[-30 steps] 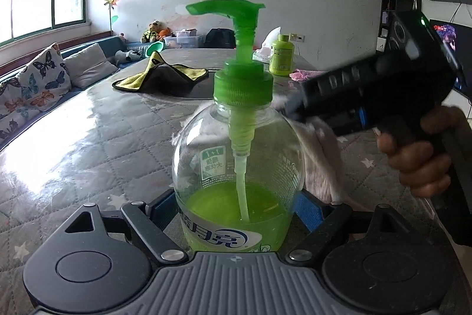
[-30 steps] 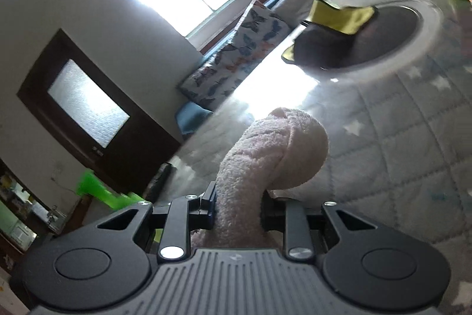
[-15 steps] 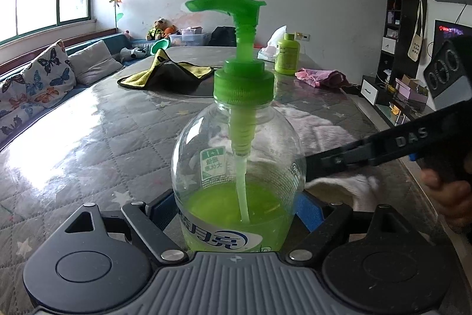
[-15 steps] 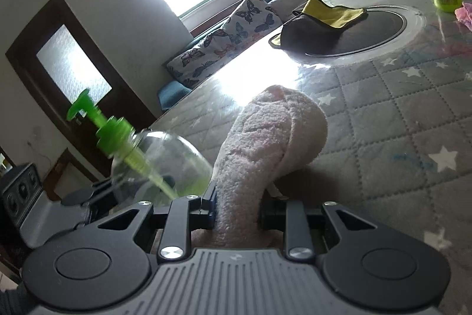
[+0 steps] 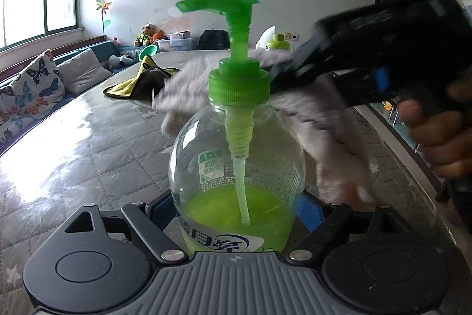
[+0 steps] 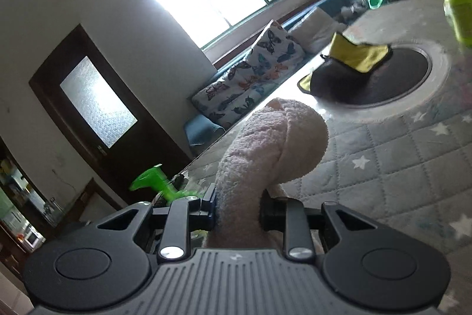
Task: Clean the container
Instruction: 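Hold the bottle in the left gripper while the right gripper wipes the bottle shoulder, then hold the bottle in the left gripper while the right gripper wipes around the pump neck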
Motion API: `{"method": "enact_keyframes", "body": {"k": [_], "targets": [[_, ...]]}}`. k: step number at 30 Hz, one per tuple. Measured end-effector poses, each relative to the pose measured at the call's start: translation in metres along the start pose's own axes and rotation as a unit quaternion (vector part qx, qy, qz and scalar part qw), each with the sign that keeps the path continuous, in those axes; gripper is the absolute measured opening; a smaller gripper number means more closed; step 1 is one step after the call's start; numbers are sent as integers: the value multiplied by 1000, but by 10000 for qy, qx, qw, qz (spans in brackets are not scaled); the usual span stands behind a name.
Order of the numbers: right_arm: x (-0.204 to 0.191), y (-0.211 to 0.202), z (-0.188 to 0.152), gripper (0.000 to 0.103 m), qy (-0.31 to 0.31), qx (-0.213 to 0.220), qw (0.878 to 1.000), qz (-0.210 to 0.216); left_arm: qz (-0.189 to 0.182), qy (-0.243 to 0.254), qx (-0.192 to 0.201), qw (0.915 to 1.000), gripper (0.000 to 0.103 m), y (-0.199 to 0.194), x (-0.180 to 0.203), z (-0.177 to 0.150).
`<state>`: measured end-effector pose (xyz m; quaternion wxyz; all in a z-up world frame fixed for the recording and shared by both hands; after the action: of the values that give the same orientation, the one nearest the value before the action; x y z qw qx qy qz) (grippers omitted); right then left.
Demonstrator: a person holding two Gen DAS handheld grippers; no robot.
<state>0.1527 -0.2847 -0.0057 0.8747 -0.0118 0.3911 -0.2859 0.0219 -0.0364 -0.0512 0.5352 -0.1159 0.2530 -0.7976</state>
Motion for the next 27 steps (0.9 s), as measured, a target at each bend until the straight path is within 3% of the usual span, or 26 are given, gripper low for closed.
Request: {"method": "enact_keyframes", "body": {"k": [7, 12, 16, 19, 21, 24, 27], "targets": [[43, 14, -21, 25, 609, -251, 9975, -247, 212, -195, -244, 9993, 88, 4, -2, -1], [43, 2, -35, 25, 477, -310, 9978, -336, 554, -356, -345, 9972, 91, -11, 3, 0], [28, -9, -39, 30, 4, -382, 9968, -695, 700, -619, -285, 9952, 95, -27, 1, 4], [13, -20, -40, 38, -411, -379, 9931, -1029, 733, -829, -280, 9935, 95, -31, -1, 9], [6, -27, -40, 51, -504, -333, 9918, -1130, 724, -900, -288, 9929, 95, -31, 0, 14], [2, -34, -42, 62, -549, -283, 9909, -1199, 695, -996, -332, 9920, 95, -25, 2, 19], [0, -42, -42, 64, -562, -203, 9896, -1306, 767, -1025, -358, 9911, 95, -20, 4, 20]]}}
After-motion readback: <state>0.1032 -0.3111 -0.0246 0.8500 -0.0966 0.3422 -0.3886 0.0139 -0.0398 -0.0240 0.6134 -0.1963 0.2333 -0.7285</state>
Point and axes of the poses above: each gripper's, at about its wrist camera, not at the fingertips, and y roughly the way its jaws point, x to its right, z to its top, the point moved 3 cm from there along y, roughly the way its jaws point, and after that the axes turned 10 degrees about z, right-handed, at the moved point
